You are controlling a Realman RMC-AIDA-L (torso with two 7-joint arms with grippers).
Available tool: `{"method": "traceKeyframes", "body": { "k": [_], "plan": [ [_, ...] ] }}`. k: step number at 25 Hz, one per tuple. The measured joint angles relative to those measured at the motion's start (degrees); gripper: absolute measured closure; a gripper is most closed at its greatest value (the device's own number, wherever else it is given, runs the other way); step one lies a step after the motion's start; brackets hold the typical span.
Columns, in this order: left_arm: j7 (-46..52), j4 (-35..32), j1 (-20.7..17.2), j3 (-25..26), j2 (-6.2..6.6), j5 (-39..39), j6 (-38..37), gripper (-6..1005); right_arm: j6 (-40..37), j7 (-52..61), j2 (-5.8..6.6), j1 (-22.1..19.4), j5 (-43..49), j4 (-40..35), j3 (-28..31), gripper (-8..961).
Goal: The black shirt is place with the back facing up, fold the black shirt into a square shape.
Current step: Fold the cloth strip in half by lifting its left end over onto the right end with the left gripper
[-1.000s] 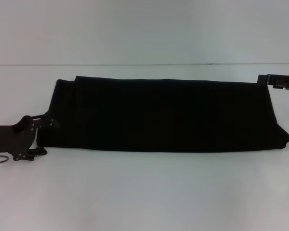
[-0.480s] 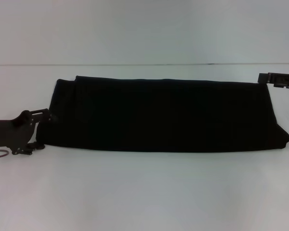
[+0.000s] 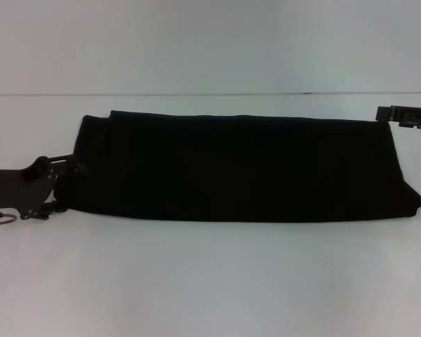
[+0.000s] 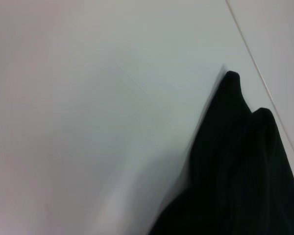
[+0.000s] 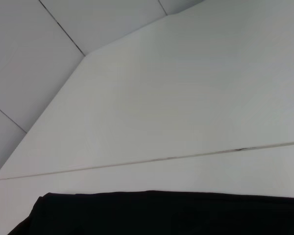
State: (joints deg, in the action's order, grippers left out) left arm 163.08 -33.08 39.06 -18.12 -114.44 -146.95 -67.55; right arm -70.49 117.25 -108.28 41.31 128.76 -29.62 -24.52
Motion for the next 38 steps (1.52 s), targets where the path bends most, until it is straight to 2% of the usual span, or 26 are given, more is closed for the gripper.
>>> {"method": "traceKeyframes", "body": {
  "k": [6, 14, 21, 24, 32, 38],
  "plan": [
    [-1.04, -1.72, -0.12, -0.73, 0.07, 0.00, -1.37, 90, 0.06, 0.16, 0.00, 0.00, 0.00, 0.00, 0.00, 162],
    [-0.80, -5.02, -1.41, -0.10, 0.62, -0.05, -9.13, 90, 0.08, 0.54, 0.00, -0.11, 0.00, -0.03, 0.00, 162],
    [-2.80, -4.74, -1.89, 4.49, 0.99, 2.38, -14.55, 90, 0.50, 0.57, 0.04, -0.18, 0.00, -0.14, 0.00, 163],
    [-4.50, -3.00, -1.91, 5.02, 0.97, 5.11, -12.02, 90, 0.61, 0.59, 0.06, -0.18, 0.00, -0.16, 0.00, 163],
    [-8.02, 2.81, -1.10, 4.33, 0.30, 5.93, -0.35, 90, 0.70, 0.92, 0.04, -0.13, 0.00, -0.18, 0.00, 163],
    [-8.59, 2.46, -1.28, 3.70, 0.27, 5.20, -0.04, 90, 0.78, 1.34, 0.01, -0.01, 0.00, -0.18, 0.00, 163]
  ]
}}
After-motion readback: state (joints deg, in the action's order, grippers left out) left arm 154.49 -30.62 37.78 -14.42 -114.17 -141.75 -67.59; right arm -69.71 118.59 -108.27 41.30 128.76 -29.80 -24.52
